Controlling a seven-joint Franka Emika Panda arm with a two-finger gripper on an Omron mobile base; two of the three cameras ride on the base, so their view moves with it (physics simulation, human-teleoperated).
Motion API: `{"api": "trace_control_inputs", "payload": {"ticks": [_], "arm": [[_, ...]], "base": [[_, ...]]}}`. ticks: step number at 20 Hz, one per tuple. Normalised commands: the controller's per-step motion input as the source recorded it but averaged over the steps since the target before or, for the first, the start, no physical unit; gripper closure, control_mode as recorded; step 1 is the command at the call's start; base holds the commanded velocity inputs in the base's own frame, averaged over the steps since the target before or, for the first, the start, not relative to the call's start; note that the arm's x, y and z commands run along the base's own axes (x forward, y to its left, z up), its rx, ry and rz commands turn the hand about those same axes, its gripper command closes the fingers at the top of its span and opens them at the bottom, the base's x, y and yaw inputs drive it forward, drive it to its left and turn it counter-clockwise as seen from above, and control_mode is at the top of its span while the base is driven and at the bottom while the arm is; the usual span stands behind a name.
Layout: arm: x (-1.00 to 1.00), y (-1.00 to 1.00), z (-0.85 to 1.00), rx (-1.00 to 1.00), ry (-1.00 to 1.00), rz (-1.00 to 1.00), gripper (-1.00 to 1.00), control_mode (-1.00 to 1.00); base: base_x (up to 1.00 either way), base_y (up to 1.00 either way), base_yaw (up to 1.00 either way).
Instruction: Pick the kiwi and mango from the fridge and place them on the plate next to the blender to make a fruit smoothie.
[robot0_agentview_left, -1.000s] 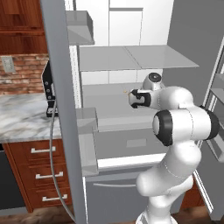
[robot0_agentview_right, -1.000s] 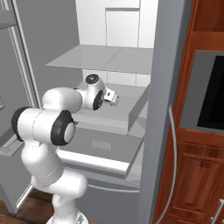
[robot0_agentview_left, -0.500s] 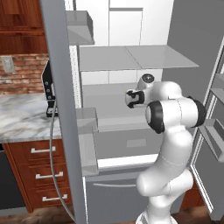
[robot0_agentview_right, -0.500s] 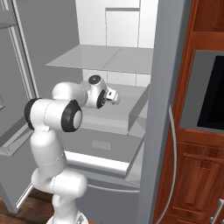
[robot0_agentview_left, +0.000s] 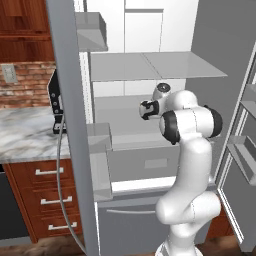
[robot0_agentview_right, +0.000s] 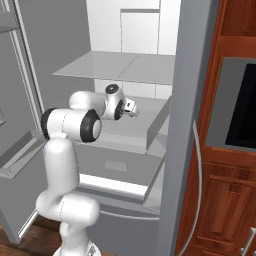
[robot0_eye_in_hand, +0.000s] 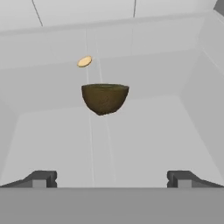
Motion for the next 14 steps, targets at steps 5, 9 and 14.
{"api": "trace_control_inputs", "payload": {"ticks": [5, 9, 14], "arm": [[0.43, 0.0, -0.21, 0.0, 0.02, 0.0, -1.0, -1.0], [0.4, 0.0, -0.17, 0.0, 0.01, 0.0, -1.0, -1.0], [0.43, 0.0, -0.22, 0.0, 0.02, 0.0, -1.0, -1.0]], "base": [[0.0, 0.0, 0.0], [0.0, 0.0, 0.0], [0.0, 0.0, 0.0]]}}
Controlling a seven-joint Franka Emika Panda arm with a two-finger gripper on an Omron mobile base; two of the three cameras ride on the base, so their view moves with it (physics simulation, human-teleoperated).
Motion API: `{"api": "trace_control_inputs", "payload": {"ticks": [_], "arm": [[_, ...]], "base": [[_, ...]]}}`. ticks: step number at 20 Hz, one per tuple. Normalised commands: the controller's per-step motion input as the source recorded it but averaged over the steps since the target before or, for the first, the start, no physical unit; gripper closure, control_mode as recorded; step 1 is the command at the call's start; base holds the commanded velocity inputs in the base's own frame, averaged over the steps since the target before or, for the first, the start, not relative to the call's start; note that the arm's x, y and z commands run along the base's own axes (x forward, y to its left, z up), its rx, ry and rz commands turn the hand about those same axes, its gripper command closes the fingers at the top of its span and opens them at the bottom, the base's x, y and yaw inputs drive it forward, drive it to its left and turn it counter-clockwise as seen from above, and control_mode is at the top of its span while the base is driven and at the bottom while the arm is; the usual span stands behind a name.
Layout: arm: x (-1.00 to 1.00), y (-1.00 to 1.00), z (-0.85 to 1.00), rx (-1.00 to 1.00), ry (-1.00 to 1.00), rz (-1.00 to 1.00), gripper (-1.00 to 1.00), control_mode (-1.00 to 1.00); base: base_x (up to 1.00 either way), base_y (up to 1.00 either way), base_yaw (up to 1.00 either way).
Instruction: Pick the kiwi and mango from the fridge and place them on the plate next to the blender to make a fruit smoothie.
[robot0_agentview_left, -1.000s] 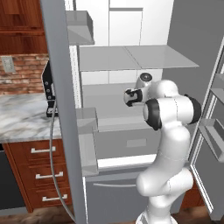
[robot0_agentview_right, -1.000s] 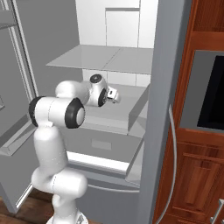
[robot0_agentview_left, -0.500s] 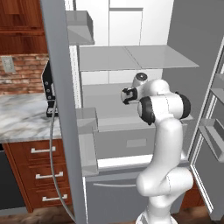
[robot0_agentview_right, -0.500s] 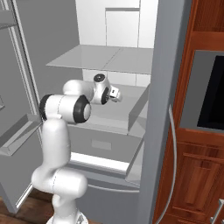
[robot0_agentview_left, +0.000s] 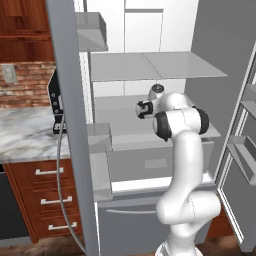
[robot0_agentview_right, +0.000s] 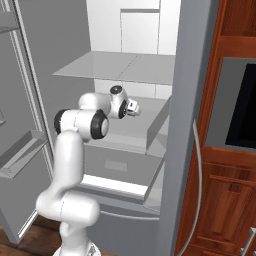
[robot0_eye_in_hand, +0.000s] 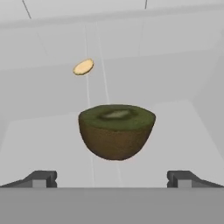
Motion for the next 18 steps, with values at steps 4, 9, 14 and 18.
{"api": "trace_control_inputs", "payload": {"ticks": [4, 9, 14, 18], "arm": [[0.27, 0.0, -0.25, 0.0, 0.01, 0.0, -1.0, -1.0], [0.3, 0.0, -0.15, 0.0, 0.0, 0.0, -1.0, -1.0], [0.23, 0.0, -0.12, 0.0, 0.0, 0.0, -1.0, -1.0], [0.1, 0.0, -0.16, 0.0, 0.0, 0.0, -1.0, -1.0]], "base": [[0.0, 0.0, 0.0], [0.0, 0.0, 0.0], [0.0, 0.0, 0.0], [0.0, 0.0, 0.0]]}}
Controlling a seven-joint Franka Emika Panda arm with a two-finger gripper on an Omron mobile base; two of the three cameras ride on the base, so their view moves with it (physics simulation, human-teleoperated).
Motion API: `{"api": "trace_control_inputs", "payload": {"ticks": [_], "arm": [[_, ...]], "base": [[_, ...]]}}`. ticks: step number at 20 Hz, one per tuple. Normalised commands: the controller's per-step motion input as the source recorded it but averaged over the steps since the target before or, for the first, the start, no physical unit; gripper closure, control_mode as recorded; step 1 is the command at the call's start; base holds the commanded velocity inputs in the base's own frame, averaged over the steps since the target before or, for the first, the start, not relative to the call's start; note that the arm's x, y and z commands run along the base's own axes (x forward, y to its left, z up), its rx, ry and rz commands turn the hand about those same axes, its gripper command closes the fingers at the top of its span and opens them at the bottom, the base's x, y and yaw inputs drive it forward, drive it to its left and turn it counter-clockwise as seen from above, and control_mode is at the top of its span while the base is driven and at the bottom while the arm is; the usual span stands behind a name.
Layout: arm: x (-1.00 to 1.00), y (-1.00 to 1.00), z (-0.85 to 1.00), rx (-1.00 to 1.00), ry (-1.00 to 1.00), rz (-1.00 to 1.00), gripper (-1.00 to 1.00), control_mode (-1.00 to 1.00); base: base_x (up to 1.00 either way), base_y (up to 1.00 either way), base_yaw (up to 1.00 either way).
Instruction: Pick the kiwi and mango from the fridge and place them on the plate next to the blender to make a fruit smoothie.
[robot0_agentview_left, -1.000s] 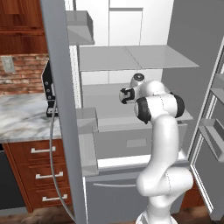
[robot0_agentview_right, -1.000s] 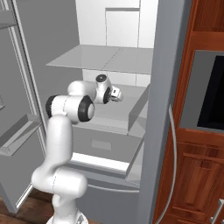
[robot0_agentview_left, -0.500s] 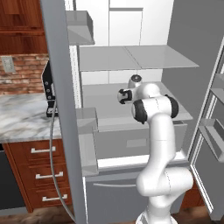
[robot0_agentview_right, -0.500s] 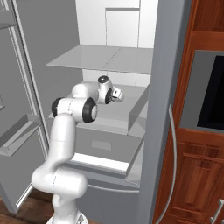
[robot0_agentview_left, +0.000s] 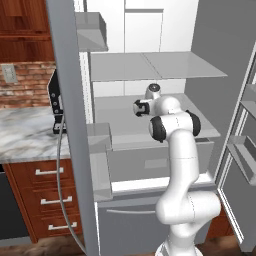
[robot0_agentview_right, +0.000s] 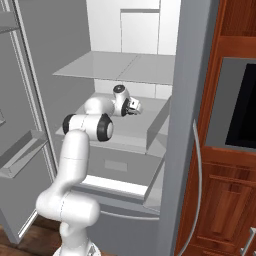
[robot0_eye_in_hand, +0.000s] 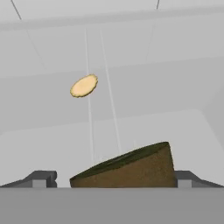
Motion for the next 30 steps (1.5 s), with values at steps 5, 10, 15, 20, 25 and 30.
{"api": "trace_control_inputs", "payload": {"ticks": [5, 10, 15, 20, 25, 30], "arm": [[-0.18, 0.01, -0.48, 0.0, 0.0, 0.0, 1.0, -1.0], [-0.03, 0.0, -0.21, 0.0, -0.01, 0.0, 1.0, -1.0], [0.0, 0.0, -0.07, -0.02, -0.03, 0.0, 1.0, -1.0], [-0.11, 0.0, -0.01, 0.0, -0.02, 0.0, 1.0, -1.0], [-0.18, 0.03, -0.03, -0.02, -0.07, 0.0, 1.0, -1.0], [-0.33, 0.14, -0.02, -0.06, -0.13, 0.0, 1.0, -1.0]], "base": [[0.0, 0.0, 0.0], [0.0, 0.0, 0.0], [0.0, 0.0, 0.0], [0.0, 0.0, 0.0], [0.0, 0.0, 0.0], [0.0, 0.0, 0.0]]}}
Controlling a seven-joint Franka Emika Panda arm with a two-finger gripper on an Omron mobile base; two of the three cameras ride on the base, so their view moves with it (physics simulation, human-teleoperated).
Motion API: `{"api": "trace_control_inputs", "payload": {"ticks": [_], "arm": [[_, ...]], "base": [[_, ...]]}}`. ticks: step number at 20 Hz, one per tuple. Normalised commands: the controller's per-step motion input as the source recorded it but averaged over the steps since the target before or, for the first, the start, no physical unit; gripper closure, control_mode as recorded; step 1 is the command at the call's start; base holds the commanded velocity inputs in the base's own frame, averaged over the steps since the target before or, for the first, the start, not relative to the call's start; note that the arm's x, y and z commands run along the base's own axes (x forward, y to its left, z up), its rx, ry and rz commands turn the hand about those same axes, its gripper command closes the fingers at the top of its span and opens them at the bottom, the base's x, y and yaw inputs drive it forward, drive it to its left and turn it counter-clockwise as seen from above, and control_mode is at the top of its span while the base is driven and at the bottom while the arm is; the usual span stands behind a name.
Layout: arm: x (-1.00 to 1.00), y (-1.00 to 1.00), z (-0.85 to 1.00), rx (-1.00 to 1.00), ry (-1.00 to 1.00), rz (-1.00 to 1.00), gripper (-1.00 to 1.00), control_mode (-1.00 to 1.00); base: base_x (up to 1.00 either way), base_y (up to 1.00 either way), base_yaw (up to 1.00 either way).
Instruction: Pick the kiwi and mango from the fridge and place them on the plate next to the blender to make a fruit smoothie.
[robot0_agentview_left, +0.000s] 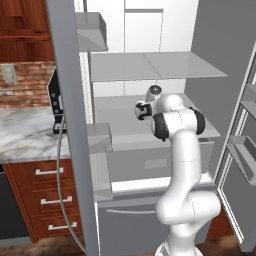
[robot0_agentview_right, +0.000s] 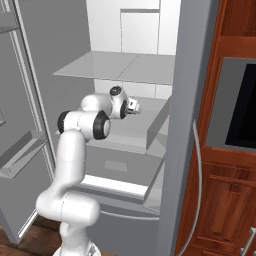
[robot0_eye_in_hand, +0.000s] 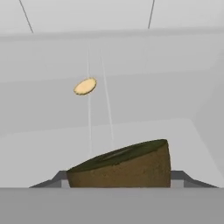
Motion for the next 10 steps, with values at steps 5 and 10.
{"api": "trace_control_inputs", "payload": {"ticks": [5, 10], "arm": [[-0.62, 0.28, 0.08, -0.03, -0.12, 0.0, 1.0, -1.0], [-0.99, 0.33, 0.61, 0.0, 0.0, 0.0, 1.0, -1.0]], "base": [[0.0, 0.0, 0.0], [0.0, 0.0, 0.0]]}}
